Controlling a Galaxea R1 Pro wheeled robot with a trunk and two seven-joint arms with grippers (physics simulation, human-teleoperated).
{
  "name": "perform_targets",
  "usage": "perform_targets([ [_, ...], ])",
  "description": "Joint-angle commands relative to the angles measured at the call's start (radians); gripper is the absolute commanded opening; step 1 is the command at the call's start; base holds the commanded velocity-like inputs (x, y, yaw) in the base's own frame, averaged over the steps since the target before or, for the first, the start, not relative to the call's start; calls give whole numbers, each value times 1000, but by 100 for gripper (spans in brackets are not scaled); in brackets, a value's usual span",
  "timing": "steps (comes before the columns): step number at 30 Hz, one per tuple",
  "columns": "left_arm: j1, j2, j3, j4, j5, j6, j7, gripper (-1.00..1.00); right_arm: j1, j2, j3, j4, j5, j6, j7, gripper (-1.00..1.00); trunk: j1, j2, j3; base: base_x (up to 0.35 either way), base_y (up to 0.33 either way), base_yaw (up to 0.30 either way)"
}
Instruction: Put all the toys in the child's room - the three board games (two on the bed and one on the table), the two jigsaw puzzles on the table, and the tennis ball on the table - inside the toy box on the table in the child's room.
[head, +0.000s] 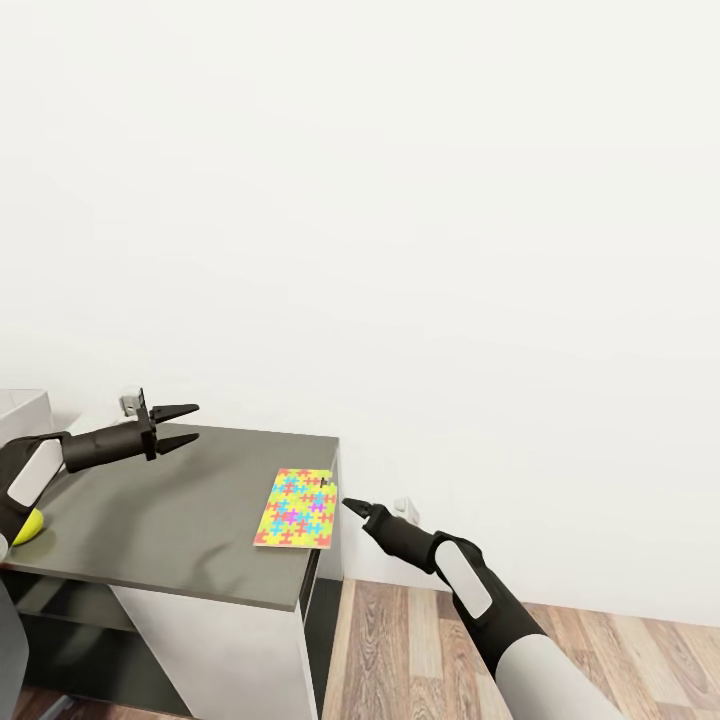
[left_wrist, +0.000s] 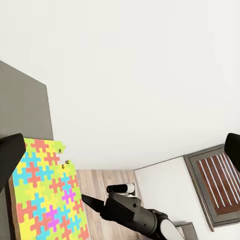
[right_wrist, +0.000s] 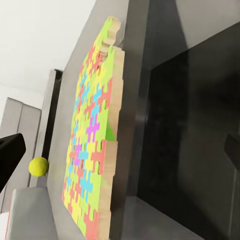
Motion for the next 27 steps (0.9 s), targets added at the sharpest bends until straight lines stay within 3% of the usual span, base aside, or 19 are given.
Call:
perform_targets([
  [1,-1,1,-4,1,3,3,-3,100,-1,0,0,0,-4,4,0,100,0,-1,-1,0,0,0],
  [27,-1,1,-4,1,3,3,-3,100,-1,0,0,1,-4,4,1,100,0,-1,-1,6,23,0],
])
